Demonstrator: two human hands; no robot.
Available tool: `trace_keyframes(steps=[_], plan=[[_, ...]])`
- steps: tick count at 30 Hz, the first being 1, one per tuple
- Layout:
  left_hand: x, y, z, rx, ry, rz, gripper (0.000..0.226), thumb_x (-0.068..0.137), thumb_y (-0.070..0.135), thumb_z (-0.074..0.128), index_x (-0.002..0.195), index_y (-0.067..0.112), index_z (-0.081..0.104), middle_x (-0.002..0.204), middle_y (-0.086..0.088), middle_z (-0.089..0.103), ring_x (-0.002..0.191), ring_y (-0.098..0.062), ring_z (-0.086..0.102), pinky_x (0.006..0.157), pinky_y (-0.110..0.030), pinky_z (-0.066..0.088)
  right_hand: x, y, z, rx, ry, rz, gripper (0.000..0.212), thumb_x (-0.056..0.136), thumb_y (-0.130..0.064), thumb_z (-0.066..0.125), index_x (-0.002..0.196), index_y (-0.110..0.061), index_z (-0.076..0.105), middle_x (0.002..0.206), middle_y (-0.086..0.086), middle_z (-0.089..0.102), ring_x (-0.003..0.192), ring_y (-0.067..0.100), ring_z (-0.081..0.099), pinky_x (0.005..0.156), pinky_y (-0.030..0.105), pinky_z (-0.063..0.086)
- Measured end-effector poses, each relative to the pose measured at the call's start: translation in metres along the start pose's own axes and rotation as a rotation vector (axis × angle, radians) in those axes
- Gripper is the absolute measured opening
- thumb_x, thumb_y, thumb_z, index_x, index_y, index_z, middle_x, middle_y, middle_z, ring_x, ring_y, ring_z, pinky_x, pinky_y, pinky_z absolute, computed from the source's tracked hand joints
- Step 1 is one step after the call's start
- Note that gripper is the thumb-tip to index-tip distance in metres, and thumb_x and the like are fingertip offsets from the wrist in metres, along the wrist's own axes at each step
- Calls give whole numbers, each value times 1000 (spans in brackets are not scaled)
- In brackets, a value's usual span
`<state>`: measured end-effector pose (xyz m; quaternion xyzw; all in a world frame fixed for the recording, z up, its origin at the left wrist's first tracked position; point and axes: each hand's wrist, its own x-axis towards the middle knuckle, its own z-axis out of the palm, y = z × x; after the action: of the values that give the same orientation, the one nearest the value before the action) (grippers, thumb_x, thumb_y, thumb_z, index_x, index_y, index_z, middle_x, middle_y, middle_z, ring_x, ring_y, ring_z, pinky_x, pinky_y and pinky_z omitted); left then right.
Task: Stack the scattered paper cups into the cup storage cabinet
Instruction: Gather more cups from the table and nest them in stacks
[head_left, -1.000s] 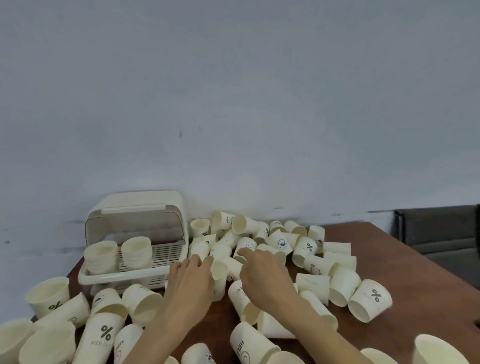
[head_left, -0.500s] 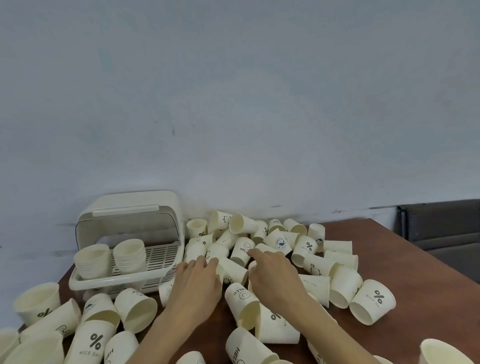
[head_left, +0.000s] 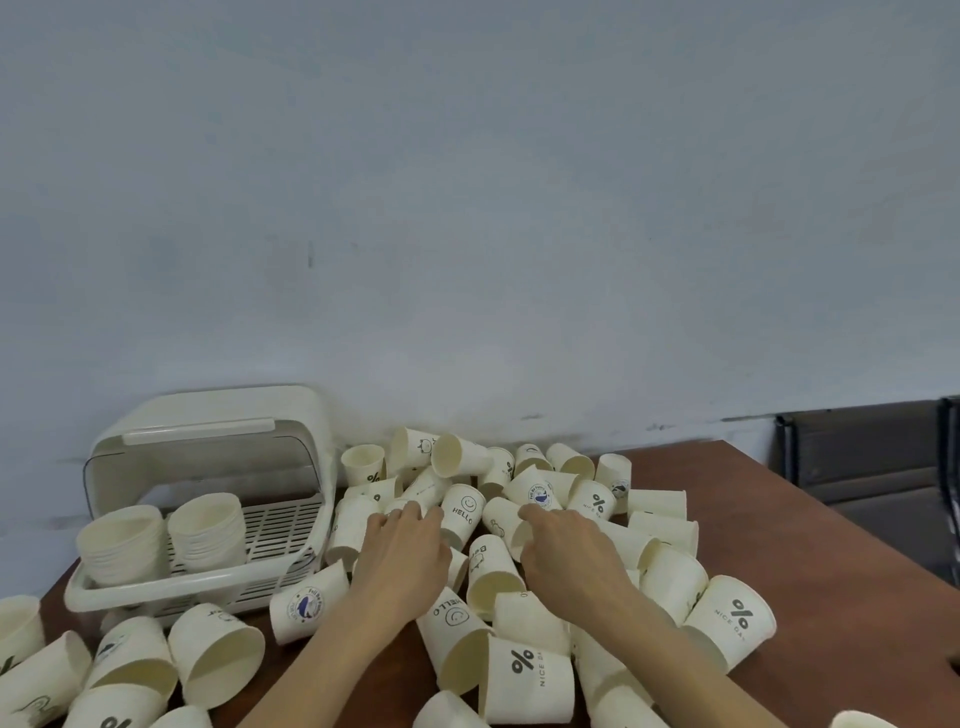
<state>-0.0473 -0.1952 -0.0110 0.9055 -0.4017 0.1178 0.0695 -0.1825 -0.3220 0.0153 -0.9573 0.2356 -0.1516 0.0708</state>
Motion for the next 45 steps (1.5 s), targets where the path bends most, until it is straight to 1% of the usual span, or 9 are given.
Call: trace_keyframes(steps=[7,12,20,23,29,32,36,39,45], plan=[[49,17,13,-1,-26,-7,34,97,31,36,125,19,50,116,-2,56,110,-25,51,102,-39,33,39,26,4,-64,-71,44,31,84,-8,41,112,-12,53,100,9,60,91,31,55,63,32,34],[89,22,27,-41,-53,-49,25,94,28,39,110,14,52,109,-4,58,102,-25,55,94,-38,36,80,35,16,-125,-104,34,7,87,-8,42,89,-15,41,89,8,50,78,27,45,56,30,31],[148,18,49,-341,-36,-271,30,92,21,45,117,5,43,109,-12,62,100,-33,60,78,-37,45,148,50,56,-152,-140,28,23,88,-11,46,110,-12,54,111,8,56,99,26,56,65,32,37],[165,12,61,-445,-22,-325,16,90,18,48,104,10,46,103,-11,62,95,-31,60,75,-37,49,156,56,71,-203,-174,31,27,90,-10,44,115,-13,53,115,7,55,102,26,58,66,32,37],[179,15,74,-446,36,-382,9,89,13,49,97,11,53,96,-6,63,87,-27,60,62,-32,38,164,62,82,-190,-126,36,27,85,-1,45,105,-15,56,102,3,58,85,23,58,61,30,37],[179,22,78,-452,84,-367,2,89,11,48,89,12,49,92,-6,60,81,-27,59,60,-32,38,165,64,82,-200,-96,33,26,83,1,48,102,-14,57,97,2,57,75,20,49,59,30,36],[169,29,71,-412,141,-283,17,88,9,42,73,14,47,82,-9,64,75,-29,59,57,-32,39,159,66,75,-276,-73,22,20,82,-1,48,95,-16,52,79,-2,45,75,22,54,57,30,36],[160,30,56,-385,207,-219,18,89,10,39,77,15,51,81,-8,64,78,-30,57,63,-34,38,149,61,62,-327,-67,9,17,83,-2,46,90,-18,50,67,-4,36,70,21,43,53,26,29],[132,25,18,-310,308,-148,21,94,13,38,88,15,58,85,-8,65,83,-30,56,63,-33,29,130,43,28,-296,45,43,22,82,-2,48,98,-15,53,82,0,49,73,21,44,60,30,37]])
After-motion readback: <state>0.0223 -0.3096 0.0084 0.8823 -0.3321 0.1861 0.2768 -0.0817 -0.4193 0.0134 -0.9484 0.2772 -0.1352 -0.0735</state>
